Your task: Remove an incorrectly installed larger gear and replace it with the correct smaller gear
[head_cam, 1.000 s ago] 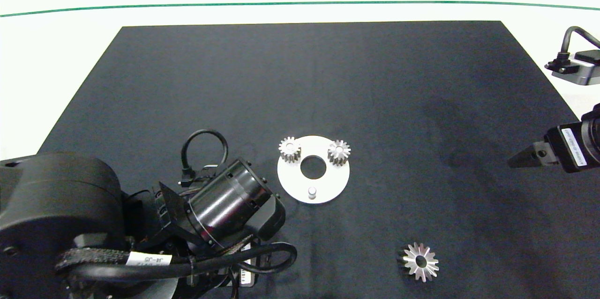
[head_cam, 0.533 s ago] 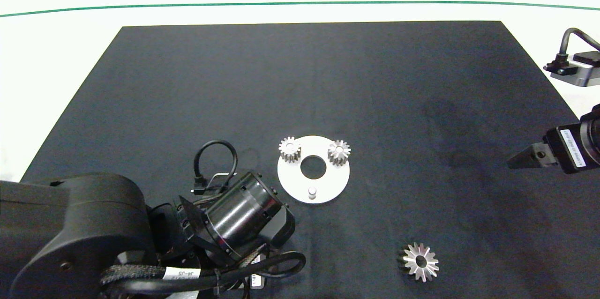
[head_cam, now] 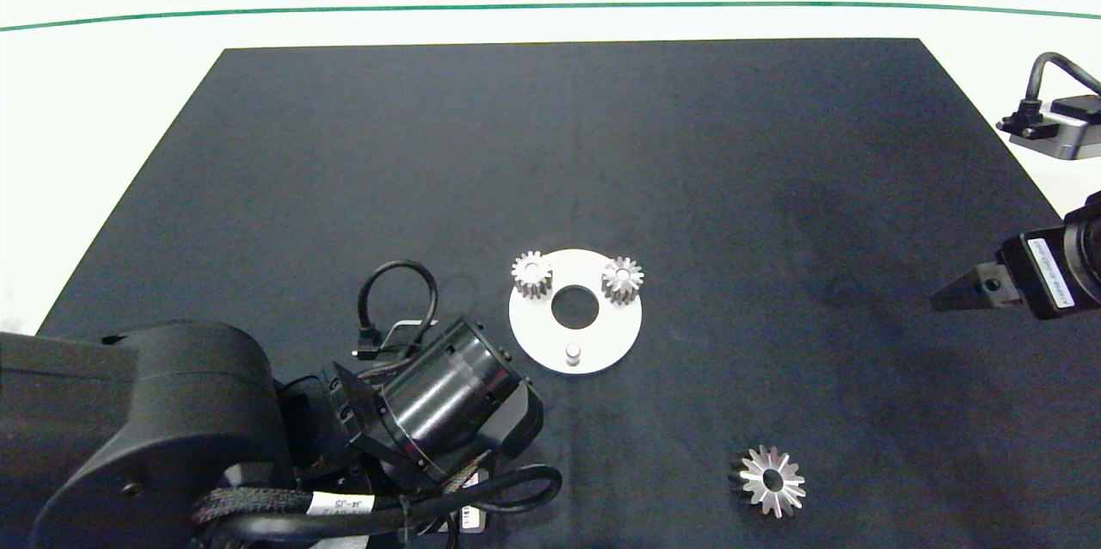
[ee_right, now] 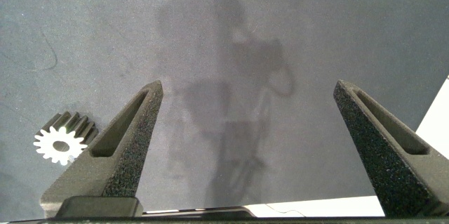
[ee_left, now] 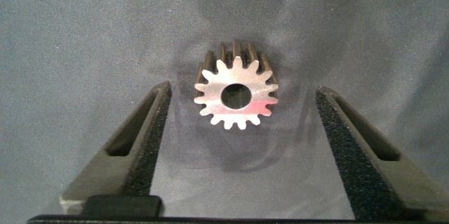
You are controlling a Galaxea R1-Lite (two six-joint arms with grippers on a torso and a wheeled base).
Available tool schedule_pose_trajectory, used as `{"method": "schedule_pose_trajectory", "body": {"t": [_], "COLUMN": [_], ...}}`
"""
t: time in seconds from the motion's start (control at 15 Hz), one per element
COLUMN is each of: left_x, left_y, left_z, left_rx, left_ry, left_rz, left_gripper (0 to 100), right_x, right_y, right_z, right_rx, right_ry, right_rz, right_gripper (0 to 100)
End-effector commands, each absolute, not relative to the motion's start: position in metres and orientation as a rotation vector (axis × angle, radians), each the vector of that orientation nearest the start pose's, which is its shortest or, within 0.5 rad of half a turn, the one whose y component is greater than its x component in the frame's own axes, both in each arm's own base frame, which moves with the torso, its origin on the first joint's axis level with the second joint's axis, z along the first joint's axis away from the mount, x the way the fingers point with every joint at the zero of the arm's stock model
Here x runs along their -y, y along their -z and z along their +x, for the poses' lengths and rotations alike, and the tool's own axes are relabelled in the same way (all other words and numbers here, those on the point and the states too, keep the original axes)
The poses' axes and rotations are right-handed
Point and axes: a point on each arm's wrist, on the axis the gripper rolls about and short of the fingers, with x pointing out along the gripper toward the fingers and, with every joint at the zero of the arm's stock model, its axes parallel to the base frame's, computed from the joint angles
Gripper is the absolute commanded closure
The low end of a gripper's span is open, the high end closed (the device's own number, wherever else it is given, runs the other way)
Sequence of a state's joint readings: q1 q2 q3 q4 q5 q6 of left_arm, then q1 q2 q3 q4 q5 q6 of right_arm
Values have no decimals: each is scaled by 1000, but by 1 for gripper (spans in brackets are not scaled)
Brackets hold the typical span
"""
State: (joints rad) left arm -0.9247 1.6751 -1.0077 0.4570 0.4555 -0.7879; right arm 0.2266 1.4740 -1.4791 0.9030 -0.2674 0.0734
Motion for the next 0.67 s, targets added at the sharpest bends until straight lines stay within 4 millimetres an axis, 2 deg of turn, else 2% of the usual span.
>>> {"method": "schedule_pose_trajectory", "body": {"t": [0.07,0.67], "left_x": [200,200], "left_y": [-159,-157], "left_z": [163,164], "left_rx": [-945,-948], "left_ry": [44,39], "left_rz": [-7,1], "left_gripper": [25,43], "right_x": [-41,-44], "right_y": [-295,-294], "right_z": [204,203], "right_rx": [-873,-877], "right_ry": [71,58], "right_rz": [-153,-163], "right_gripper": [0,0]}}
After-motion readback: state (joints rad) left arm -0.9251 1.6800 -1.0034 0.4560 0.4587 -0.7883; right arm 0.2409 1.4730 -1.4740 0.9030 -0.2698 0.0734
